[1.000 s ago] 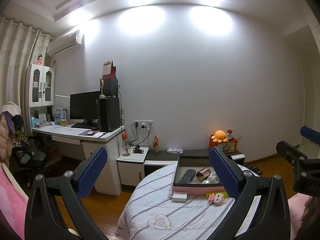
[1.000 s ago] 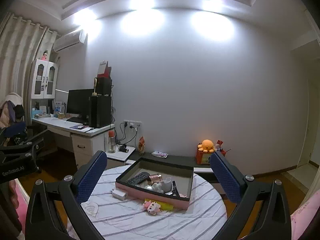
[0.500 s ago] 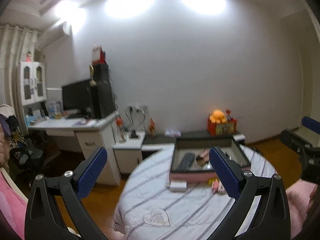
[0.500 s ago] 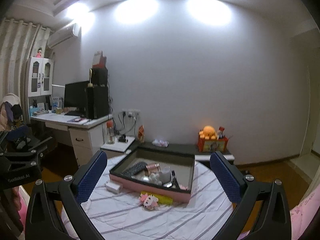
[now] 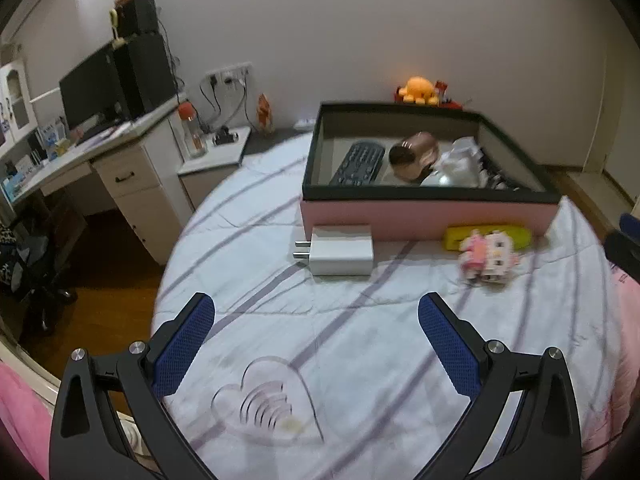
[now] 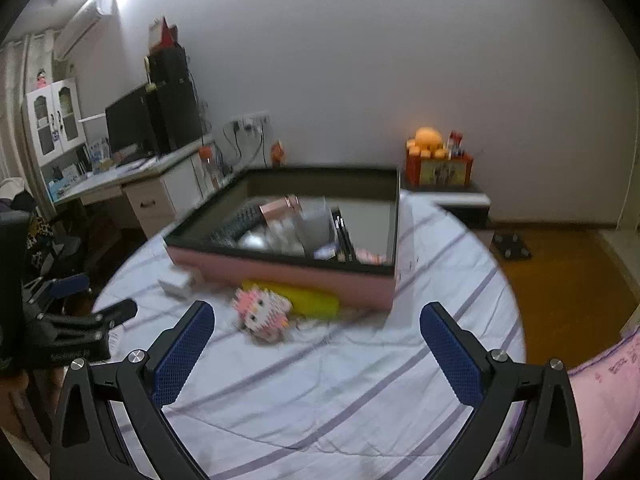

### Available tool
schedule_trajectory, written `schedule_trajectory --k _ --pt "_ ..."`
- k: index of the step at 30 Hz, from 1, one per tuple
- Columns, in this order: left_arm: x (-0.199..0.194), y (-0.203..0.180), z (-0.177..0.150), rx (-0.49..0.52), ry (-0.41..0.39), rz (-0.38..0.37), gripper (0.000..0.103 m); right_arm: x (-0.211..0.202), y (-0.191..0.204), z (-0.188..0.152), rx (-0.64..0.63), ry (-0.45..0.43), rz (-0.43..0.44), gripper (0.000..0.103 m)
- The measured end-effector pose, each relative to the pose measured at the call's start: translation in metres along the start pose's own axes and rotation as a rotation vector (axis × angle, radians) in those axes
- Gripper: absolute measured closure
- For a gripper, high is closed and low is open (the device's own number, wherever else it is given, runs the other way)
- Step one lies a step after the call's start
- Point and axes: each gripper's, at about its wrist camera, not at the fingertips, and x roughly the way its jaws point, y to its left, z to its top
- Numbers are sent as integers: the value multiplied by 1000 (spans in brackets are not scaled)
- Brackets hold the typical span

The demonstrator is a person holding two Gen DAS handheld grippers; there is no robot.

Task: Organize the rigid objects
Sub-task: 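Grasp the white charger with the left tool while the right tool approaches the block figure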

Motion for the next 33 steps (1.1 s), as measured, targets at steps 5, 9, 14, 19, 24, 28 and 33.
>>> schedule_trajectory --k 5,9,14,19,24,28,33 --pt "42 0 12 8 72 -23 0 28 -15 -10 37 64 13 0" --pt "68 -1 20 11 119 -39 0 41 -19 -13 45 93 21 0" --pt "92 -3 25 -1 175 -101 0 57 -17 -12 42 128 37 0" --pt "98 -4 28 2 158 -137 10 64 -13 -12 43 156 50 0" --pt "86 1 25 6 133 -189 36 68 -3 -13 32 182 59 0" --pt "73 3 16 31 128 -209 36 74 13 -13 24 209 83 0" --pt "53 10 -1 38 121 -211 36 84 30 -12 30 226 66 0"
